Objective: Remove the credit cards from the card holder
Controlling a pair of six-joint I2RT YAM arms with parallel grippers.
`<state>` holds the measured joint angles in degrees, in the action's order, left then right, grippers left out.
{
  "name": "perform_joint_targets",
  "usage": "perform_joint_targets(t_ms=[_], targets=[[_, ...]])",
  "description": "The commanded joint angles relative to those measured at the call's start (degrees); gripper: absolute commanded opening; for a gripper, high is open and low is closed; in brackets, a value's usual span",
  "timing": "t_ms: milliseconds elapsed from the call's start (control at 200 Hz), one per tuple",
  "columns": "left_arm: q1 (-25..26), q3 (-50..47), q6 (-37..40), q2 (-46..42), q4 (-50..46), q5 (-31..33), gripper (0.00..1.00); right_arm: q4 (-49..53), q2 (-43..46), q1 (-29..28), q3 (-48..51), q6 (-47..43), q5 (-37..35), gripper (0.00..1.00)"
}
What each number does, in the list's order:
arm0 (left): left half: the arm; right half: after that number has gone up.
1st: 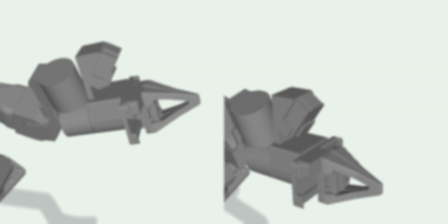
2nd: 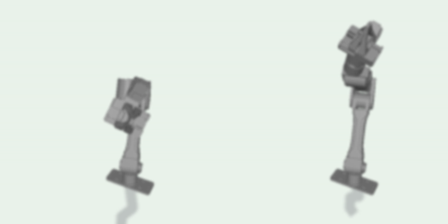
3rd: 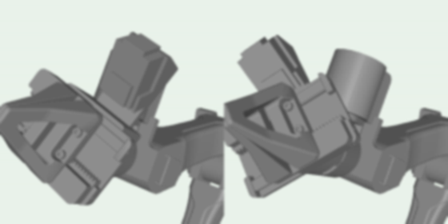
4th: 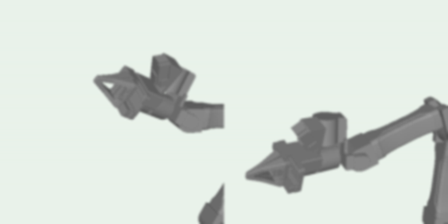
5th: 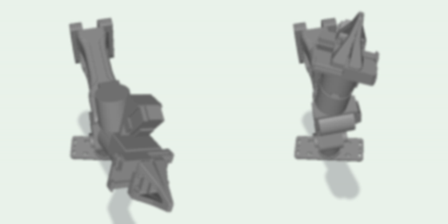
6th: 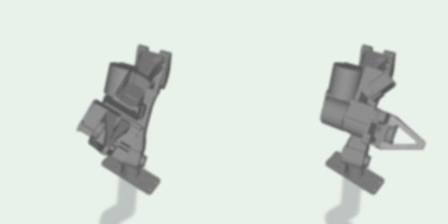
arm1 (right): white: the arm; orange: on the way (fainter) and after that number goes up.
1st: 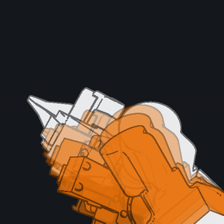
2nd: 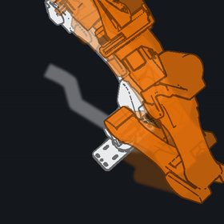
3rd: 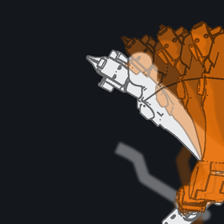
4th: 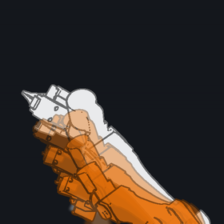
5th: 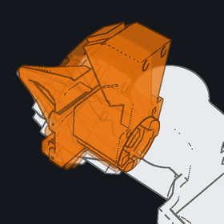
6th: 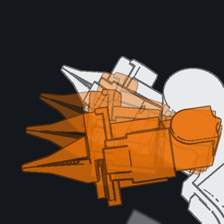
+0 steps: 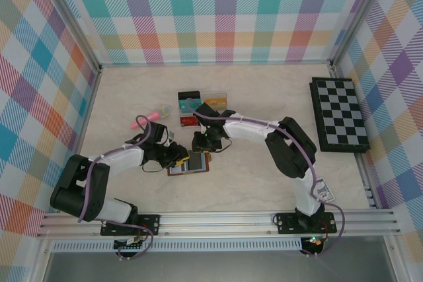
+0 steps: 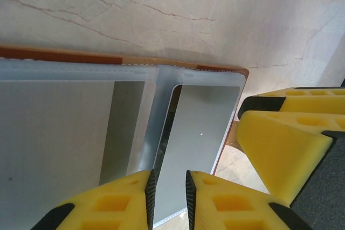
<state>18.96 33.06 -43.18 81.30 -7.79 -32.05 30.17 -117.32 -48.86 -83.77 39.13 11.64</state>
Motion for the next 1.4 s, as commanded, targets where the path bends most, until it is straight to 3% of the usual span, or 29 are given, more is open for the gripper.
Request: perform_joint_targets(t_ms=[0, 685, 1135, 1400], targets=[[-0.5, 1.3, 0.9, 0.9, 1.1, -1.0, 0.23, 1.8, -1.4, -0.2, -1.6, -1.2, 1.1, 0.30], [-0.5, 0.5, 1.2, 2.8, 2.8, -2.1, 0.21, 2.7, -5.1, -0.2, -1.7, -1.6, 0.8, 0.26], [-0.7, 1.9, 4.6, -1.6, -4.8, 4.4, 0.20, 3.1, -5.6, -0.2, -1.7, -1.7, 0.5, 0.25], [-0.9, 1.4, 5.2, 0.4, -3.7, 3.5, 0.15, 3.4, -6.1, -0.2, -2.1, -1.8, 0.7, 0.25]])
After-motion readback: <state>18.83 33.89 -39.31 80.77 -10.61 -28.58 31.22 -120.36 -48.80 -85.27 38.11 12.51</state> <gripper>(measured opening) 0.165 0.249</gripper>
